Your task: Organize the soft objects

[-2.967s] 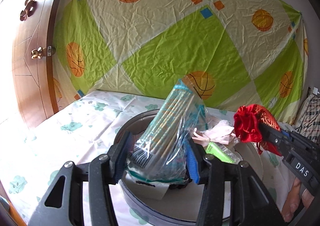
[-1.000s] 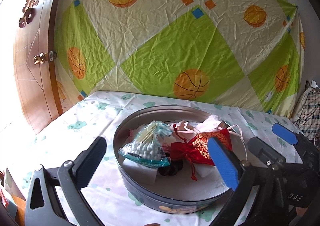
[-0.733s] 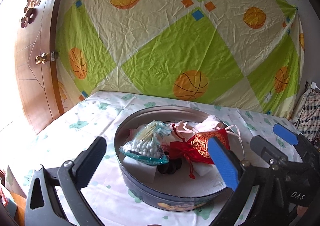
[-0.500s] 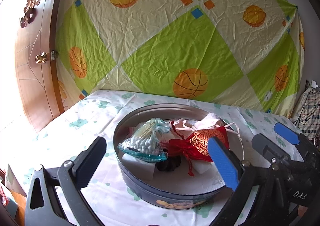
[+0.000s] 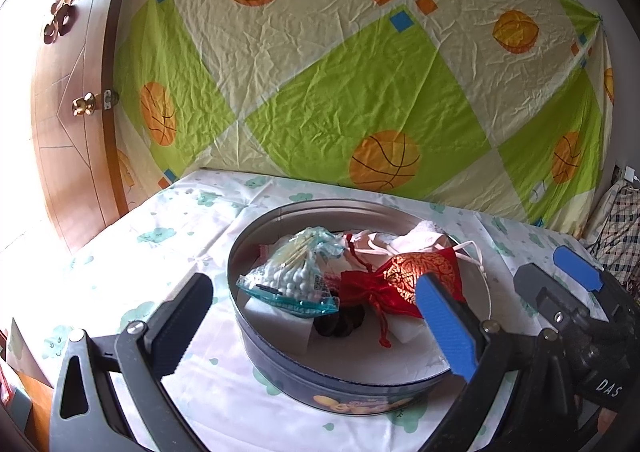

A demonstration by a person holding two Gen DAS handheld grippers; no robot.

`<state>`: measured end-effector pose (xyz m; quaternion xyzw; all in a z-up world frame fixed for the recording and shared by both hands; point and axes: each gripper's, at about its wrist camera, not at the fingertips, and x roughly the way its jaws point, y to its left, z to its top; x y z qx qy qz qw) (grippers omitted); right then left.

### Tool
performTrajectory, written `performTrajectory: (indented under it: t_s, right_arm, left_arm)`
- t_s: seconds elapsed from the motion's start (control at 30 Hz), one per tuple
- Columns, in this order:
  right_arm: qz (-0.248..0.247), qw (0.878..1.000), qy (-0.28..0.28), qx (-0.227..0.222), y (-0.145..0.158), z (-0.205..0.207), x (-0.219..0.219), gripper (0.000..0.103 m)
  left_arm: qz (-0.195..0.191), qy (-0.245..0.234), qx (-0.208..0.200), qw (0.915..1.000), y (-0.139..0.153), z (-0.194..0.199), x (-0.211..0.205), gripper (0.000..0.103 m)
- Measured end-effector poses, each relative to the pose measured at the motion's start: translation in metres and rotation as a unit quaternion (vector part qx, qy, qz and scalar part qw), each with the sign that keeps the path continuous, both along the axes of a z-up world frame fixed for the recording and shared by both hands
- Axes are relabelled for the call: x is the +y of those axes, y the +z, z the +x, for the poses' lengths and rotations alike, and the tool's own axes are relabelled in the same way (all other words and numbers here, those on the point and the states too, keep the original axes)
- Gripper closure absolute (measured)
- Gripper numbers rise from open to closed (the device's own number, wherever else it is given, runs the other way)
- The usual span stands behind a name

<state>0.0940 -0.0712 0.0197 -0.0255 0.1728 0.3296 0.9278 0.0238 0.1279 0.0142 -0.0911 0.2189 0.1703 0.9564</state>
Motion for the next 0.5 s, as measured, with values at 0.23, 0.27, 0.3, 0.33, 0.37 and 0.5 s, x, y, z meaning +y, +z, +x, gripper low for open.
performTrajectory:
  t_s: [0.23, 0.27, 0.3, 0.33, 0.37, 0.5]
  right_arm:
    - [0.002, 1.0, -0.001, 0.0, -0.0002, -0.0007, 0.0, 0.007]
    - [0.002, 1.0, 0.0, 0.0, 0.0, -0.0009, -0.0003, 0.007]
    - [0.002, 1.0, -0.001, 0.0, 0.0, -0.0008, -0.0002, 0.007]
    - [0.002, 1.0, 0.0, 0.0, -0.0001, -0.0007, 0.0, 0.007]
    - [0.002, 1.0, 0.0, 0.0, 0.0001, -0.0007, -0.0003, 0.007]
    - [0.002, 1.0, 0.0, 0.0, 0.0002, -0.0006, -0.0002, 0.007]
  left_arm:
    - [-0.002, -0.004, 0.0, 1.0, -0.0001, 0.0, -0.0015, 0.001]
    - [-0.002, -0.005, 0.0, 1.0, -0.0001, -0.0001, -0.0015, 0.001]
    - [-0.001, -0.006, 0.0, 1.0, 0.0, -0.0001, -0.0016, 0.001]
    - [0.0, -0.006, 0.0, 1.0, -0.0004, 0.0, -0.0024, 0.001]
    - [0.001, -0.006, 0.0, 1.0, -0.0008, 0.0, -0.0033, 0.001]
    - [0.0, -0.006, 0.0, 1.0, -0.001, 0.0001, -0.004, 0.001]
